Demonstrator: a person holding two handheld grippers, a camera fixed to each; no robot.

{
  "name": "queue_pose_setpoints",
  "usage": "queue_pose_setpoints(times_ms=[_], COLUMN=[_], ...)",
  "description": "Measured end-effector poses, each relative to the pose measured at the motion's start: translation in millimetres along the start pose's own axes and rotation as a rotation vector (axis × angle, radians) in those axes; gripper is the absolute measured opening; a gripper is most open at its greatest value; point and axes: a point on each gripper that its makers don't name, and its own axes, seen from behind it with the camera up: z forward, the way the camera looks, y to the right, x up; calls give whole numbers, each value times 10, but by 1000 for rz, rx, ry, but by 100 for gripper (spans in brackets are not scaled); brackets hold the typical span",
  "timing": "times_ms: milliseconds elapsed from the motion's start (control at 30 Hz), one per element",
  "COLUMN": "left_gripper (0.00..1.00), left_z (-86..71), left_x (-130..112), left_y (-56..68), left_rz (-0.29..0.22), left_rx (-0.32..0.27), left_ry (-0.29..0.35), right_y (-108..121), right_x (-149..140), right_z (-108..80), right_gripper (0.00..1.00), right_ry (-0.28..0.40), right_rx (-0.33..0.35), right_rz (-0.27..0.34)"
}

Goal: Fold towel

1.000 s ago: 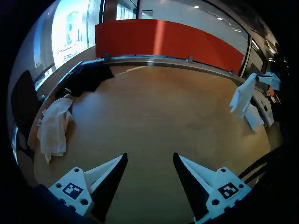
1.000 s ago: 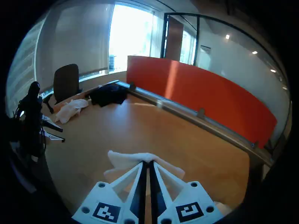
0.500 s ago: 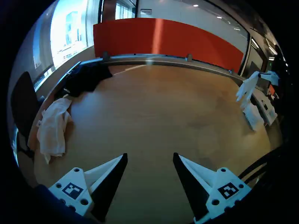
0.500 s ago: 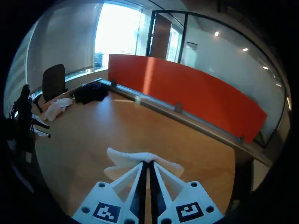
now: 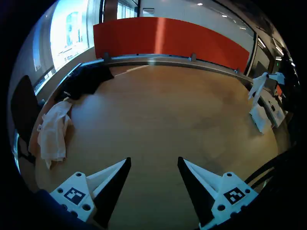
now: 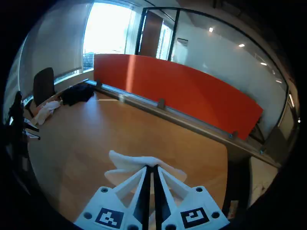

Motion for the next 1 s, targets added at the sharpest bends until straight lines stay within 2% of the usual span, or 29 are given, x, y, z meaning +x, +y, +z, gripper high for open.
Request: queue_pose_setpoints(times_ms=[267,500,800,1000], left_gripper=[90,90,90,90], left_z=[12,14,16,25], left_x=[6,17,26,37], left_y=[4,10,36,72], left_rz=[4,5,6,11], left_rx=[7,13,17,15], left_ry=[-5,-7,-9,-11], right_y=[377,616,815,869], right_x=[-105,-168,-261,-335], right_z=[38,73,76,23], right_gripper=[4,4,4,4], right_ry=[-32,-50,-73,-80], right_rx=[-43,-64,-86,-94], right_rz=[5,16,31,46])
